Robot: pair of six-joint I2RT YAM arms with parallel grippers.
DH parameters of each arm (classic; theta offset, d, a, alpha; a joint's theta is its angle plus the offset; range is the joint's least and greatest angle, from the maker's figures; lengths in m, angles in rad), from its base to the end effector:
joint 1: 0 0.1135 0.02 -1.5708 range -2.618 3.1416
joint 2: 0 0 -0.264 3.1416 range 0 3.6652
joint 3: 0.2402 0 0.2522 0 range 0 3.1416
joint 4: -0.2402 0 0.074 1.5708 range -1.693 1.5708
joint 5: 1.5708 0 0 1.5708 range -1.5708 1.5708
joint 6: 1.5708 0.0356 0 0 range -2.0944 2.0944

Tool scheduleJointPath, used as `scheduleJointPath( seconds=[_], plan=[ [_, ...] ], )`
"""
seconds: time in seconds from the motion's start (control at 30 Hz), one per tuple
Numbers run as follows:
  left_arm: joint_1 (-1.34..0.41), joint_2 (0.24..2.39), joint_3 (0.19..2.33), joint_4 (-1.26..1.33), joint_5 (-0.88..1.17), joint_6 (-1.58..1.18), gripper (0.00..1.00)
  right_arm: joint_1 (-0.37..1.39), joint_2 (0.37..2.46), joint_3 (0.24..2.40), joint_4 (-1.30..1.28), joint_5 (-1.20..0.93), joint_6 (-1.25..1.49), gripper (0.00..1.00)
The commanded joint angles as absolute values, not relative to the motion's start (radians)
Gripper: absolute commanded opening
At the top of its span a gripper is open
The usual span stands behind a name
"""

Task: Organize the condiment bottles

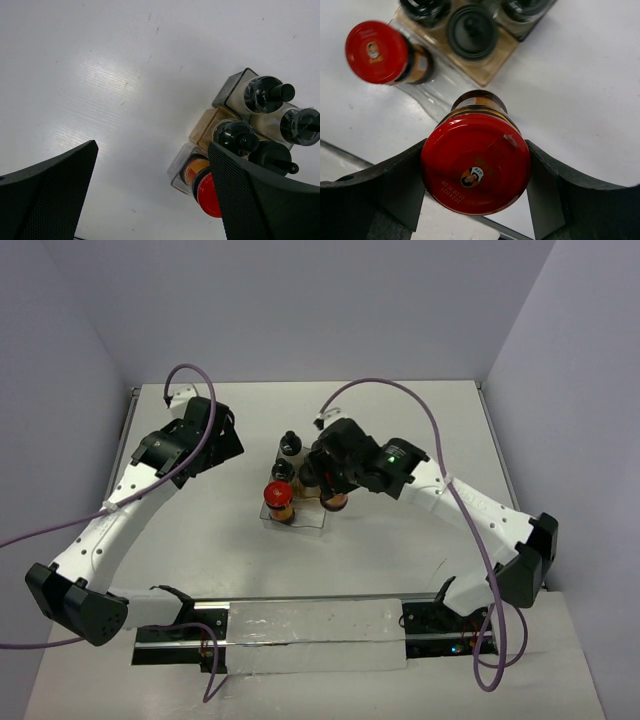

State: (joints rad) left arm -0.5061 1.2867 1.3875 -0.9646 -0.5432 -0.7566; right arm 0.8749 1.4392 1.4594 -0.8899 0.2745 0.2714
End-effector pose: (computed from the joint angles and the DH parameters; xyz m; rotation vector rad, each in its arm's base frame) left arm 0.2289 -0.1058 0.3718 -0.5145 2.2208 0.0159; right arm 0.1990 0.2232 0.3574 -0.5984 2.3310 0.1977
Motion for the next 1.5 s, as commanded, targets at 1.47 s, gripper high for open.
scheduleJointPath(
  seconds=[1.47],
  plan=[
    [-0.469,1.189,1.298,-0.937,-0.569,-0.813,1.0,0.94,1.704,1.474,-0.674,0.221,0.27,0.38]
  ],
)
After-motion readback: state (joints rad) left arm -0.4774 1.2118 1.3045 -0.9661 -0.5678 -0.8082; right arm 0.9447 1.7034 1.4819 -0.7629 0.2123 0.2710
